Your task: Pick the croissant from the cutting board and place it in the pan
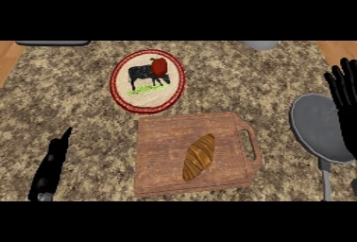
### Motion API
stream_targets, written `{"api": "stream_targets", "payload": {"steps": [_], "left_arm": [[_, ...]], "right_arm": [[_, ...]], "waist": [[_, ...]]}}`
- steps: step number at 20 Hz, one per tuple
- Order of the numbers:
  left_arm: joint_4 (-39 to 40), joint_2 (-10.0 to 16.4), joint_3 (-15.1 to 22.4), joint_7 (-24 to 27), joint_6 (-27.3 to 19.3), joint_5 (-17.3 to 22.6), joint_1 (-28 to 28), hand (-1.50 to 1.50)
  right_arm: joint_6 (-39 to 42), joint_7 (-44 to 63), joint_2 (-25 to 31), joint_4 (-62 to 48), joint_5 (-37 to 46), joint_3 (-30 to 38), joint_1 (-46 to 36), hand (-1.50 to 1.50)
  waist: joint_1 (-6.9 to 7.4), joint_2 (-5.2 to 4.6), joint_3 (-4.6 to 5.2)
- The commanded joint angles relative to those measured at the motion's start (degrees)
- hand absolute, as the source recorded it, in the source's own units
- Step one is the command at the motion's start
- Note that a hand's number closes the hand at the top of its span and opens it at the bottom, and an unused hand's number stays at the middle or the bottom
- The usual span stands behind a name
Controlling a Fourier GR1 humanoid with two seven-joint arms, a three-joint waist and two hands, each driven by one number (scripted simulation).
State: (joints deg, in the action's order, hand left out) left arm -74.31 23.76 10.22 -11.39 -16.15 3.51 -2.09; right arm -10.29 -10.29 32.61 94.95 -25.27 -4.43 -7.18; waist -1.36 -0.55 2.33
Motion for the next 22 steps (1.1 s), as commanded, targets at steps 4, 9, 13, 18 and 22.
{"api": "stream_targets", "payload": {"steps": [4, 9, 13, 18, 22], "left_arm": [[-16.92, -1.00, -2.27, 2.21, 0.96, 5.17, -3.87, 0.00], [-24.19, -1.65, -4.70, 2.06, 1.25, 9.55, -7.64, 0.00], [-24.02, -2.27, -7.08, 0.99, 1.41, 12.18, -0.85, 0.00], [-23.69, -2.89, -7.13, -1.02, 1.78, 13.22, 4.11, 0.00], [-19.96, -4.10, -6.32, 0.35, 3.12, 12.77, 7.69, 0.00]], "right_arm": [[-4.93, 1.64, -4.99, 3.92, 2.21, -3.59, -3.19, 1.50], [-13.29, 2.03, -2.10, 0.27, 12.80, -4.70, 3.00, 1.50], [-19.83, 2.37, -2.11, 5.42, 24.24, -12.85, 12.68, -1.50], [-26.36, 10.02, 3.77, 15.28, 38.43, -17.91, 22.17, -1.50], [-24.18, 25.42, 7.93, 25.03, 48.21, -19.81, 19.61, -1.50]], "waist": [[1.07, 1.39, -2.01], [-3.47, 2.36, -1.56], [-4.40, 1.42, -1.93], [-1.97, 1.05, -2.02], [-0.02, 0.68, -2.00]]}}
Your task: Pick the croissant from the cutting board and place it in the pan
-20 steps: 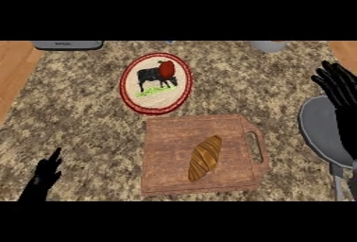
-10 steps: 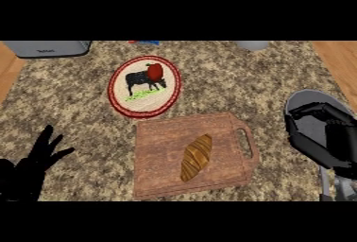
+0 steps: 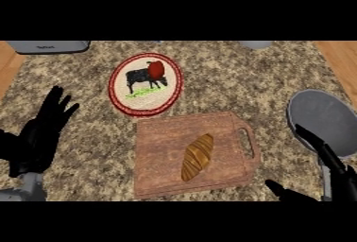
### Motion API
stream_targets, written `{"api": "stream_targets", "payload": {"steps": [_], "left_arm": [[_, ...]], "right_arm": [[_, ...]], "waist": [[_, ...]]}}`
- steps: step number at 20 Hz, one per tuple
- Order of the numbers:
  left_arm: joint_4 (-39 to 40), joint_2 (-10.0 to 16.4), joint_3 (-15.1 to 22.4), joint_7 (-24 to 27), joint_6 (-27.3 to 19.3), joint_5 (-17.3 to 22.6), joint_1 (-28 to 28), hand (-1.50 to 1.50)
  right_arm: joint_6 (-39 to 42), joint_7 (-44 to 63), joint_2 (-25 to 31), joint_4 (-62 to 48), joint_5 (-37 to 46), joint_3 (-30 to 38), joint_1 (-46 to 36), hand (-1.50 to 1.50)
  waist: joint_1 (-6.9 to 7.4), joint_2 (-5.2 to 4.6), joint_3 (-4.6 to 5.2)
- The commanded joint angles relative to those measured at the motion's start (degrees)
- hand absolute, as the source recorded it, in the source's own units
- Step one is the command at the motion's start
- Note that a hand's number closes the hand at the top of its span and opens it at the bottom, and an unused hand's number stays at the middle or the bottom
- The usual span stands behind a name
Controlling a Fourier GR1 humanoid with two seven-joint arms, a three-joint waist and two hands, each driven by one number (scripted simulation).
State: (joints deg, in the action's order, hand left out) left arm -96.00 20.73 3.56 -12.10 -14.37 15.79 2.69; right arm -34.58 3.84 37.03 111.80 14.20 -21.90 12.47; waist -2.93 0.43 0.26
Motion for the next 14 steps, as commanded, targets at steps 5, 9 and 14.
{"api": "stream_targets", "payload": {"steps": [5, 9, 14], "left_arm": [[2.31, 0.03, -0.19, -0.94, 2.21, 0.39, 5.22, 0.00], [4.86, -1.71, 0.44, 0.50, 3.61, 1.02, 7.42, 0.00], [5.09, -2.20, 0.80, 0.96, 2.73, -0.72, 7.13, 0.00]], "right_arm": [[12.75, 28.61, 6.60, 10.07, 15.89, -4.44, -7.86, -1.50], [24.16, 40.81, 6.55, 10.04, 17.62, -7.06, -16.94, -1.50], [37.90, 51.62, 1.25, 5.88, 13.84, -12.26, -27.13, -1.50]], "waist": [[3.29, -0.56, 0.06], [4.07, -0.75, 0.02], [4.88, -0.76, -0.06]]}}
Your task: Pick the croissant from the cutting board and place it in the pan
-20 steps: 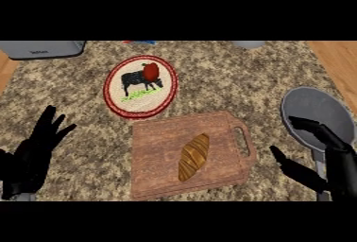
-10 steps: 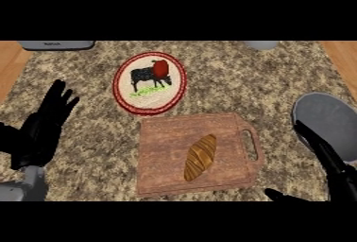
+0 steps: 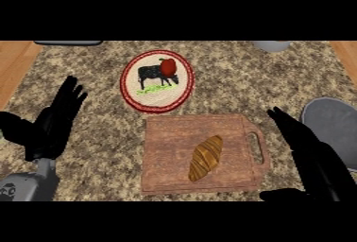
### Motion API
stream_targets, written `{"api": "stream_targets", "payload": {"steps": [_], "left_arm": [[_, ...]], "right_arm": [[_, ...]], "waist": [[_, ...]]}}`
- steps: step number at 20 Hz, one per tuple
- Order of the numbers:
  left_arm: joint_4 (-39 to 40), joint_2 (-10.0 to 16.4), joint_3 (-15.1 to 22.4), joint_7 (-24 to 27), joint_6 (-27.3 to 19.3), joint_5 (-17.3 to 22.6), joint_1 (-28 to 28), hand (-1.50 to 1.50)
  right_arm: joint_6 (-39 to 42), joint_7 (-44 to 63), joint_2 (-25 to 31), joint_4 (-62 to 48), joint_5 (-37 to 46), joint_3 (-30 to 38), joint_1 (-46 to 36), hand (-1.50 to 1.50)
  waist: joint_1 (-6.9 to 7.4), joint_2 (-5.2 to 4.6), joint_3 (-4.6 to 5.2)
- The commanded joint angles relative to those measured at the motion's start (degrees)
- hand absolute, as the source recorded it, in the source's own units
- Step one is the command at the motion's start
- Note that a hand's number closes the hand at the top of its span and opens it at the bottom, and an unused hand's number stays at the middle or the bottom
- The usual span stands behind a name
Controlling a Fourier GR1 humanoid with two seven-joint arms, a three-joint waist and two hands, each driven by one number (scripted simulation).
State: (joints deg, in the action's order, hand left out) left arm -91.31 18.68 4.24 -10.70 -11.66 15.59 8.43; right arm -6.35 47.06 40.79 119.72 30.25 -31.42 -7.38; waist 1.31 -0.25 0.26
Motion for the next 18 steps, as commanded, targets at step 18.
{"api": "stream_targets", "payload": {"steps": [18], "left_arm": [[0.36, -1.78, -0.61, -2.73, -1.17, -2.03, 2.34, 0.00]], "right_arm": [[29.43, 30.90, -19.84, -13.87, -3.04, -15.84, -22.36, -1.50]], "waist": [[-0.69, 0.55, -0.14]]}}
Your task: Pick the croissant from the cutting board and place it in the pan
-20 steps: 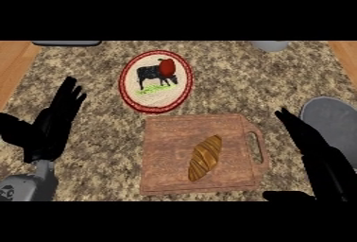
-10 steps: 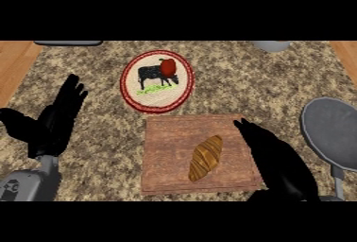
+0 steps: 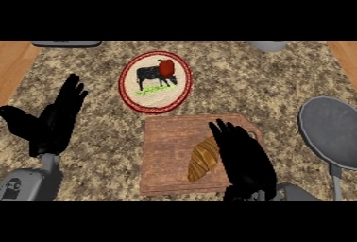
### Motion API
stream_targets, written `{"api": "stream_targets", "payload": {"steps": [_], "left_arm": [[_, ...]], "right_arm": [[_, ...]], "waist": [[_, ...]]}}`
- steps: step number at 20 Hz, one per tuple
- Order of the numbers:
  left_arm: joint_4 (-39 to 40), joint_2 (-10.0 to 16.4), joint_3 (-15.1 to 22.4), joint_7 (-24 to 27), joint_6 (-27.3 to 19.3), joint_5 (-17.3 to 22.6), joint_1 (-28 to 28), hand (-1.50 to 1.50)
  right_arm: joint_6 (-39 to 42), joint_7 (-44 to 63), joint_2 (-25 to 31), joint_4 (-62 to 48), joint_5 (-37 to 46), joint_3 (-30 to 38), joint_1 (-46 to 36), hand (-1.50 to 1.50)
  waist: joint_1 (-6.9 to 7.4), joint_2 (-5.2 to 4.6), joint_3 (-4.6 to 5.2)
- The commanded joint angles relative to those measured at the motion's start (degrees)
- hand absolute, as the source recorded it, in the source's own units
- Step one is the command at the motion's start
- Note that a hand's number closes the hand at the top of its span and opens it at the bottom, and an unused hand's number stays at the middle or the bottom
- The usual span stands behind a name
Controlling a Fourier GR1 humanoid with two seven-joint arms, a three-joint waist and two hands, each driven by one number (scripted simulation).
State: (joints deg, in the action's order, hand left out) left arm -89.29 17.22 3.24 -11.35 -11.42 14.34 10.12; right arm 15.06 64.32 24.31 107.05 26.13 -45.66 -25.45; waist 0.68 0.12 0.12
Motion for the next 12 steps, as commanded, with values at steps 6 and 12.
{"api": "stream_targets", "payload": {"steps": [6, 12], "left_arm": [[-1.40, -1.96, 1.65, -0.69, -1.53, -2.86, 0.23, 0.00], [-0.67, -0.96, -0.66, 0.96, 0.30, -1.89, -1.22, 0.00]], "right_arm": [[6.17, 10.77, -10.19, -7.30, 4.99, -1.25, -5.72, -1.50], [7.71, 11.50, -14.64, -12.89, 6.00, -0.09, -5.62, -1.50]], "waist": [[-0.37, -0.06, -0.08], [-0.49, -0.02, -0.05]]}}
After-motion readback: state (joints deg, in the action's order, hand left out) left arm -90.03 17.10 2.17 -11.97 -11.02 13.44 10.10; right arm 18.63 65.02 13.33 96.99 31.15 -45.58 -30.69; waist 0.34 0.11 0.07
